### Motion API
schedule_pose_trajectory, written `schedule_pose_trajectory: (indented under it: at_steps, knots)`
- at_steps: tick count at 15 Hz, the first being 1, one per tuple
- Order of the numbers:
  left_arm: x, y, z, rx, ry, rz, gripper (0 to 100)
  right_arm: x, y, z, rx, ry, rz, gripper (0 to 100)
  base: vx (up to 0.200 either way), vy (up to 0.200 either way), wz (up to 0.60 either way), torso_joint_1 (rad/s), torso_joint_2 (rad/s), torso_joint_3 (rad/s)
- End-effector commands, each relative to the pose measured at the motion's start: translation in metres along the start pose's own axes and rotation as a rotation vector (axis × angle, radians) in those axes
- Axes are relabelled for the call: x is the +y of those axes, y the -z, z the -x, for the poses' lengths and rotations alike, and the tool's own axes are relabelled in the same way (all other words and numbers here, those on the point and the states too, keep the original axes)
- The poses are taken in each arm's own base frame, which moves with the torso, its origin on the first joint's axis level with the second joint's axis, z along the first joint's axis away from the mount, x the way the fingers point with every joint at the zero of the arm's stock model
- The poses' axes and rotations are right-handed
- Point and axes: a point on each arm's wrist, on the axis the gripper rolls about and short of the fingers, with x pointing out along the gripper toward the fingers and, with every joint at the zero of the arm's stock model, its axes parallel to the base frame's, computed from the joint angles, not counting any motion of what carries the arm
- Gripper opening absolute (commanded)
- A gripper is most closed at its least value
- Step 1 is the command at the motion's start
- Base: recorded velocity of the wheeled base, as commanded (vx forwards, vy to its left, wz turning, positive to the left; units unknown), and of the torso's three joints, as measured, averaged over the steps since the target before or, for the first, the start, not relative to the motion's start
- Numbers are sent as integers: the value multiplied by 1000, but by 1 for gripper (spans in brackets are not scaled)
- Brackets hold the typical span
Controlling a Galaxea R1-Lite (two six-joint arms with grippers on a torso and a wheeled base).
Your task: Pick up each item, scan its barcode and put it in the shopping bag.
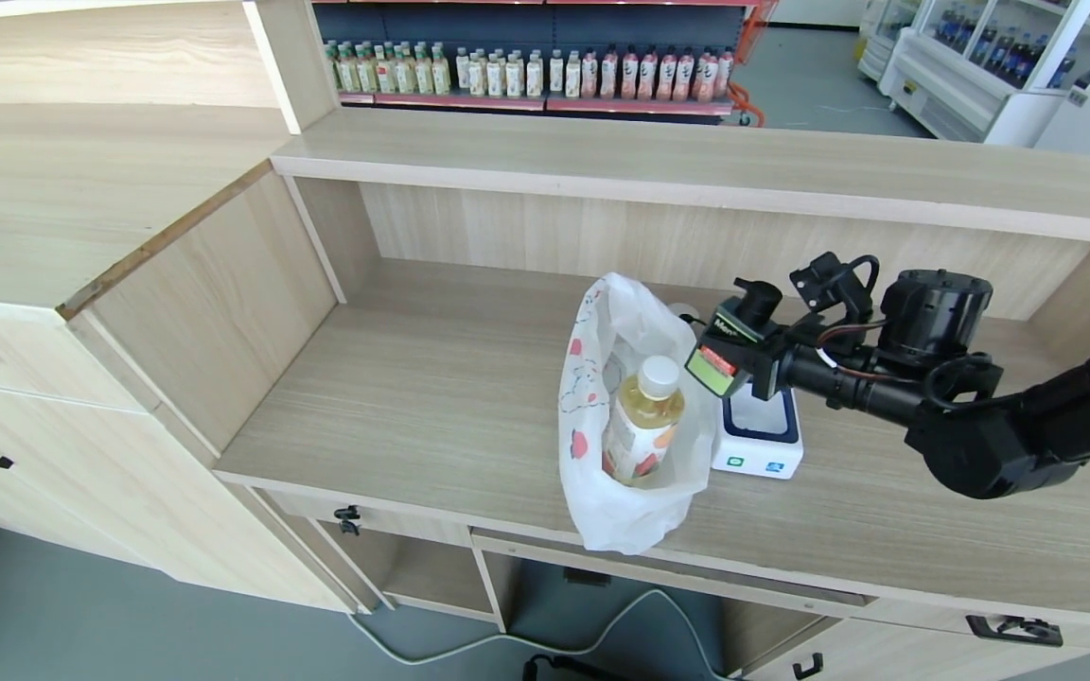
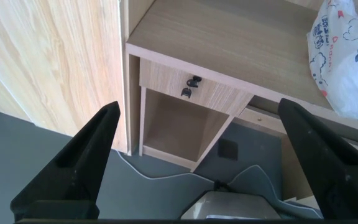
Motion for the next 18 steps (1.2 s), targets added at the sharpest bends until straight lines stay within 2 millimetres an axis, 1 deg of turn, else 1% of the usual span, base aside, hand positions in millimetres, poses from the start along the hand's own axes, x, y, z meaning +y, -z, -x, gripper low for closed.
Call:
schedule_pose_trajectory:
  at_steps: [1, 2, 5, 7, 8, 12, 15, 18]
  knots:
    - [0, 0, 0, 0, 0, 0, 100, 4, 8, -3, 17, -34, -27, 0, 0, 0, 0, 0, 0, 0]
    - [0, 0, 0, 0, 0, 0, 100, 7, 9, -2, 11, -47, -41, 0, 0, 0, 0, 0, 0, 0]
    - [0, 0, 0, 0, 0, 0, 100, 20, 22, 7, -9, -71, -46, 0, 0, 0, 0, 0, 0, 0]
    - [0, 0, 0, 0, 0, 0, 100, 23, 33, 3, -22, -77, -37, 0, 0, 0, 0, 0, 0, 0]
    - [0, 0, 0, 0, 0, 0, 100, 25, 38, -2, -38, -83, -27, 0, 0, 0, 0, 0, 0, 0]
    - [0, 0, 0, 0, 0, 0, 100, 22, 45, -11, -70, -73, -5, 0, 0, 0, 0, 0, 0, 0]
    - [0, 0, 0, 0, 0, 0, 100, 23, 58, -13, -78, -68, 8, 0, 0, 0, 0, 0, 0, 0]
    - [0, 0, 0, 0, 0, 0, 100, 25, 64, -16, -102, -68, 50, 0, 0, 0, 0, 0, 0, 0]
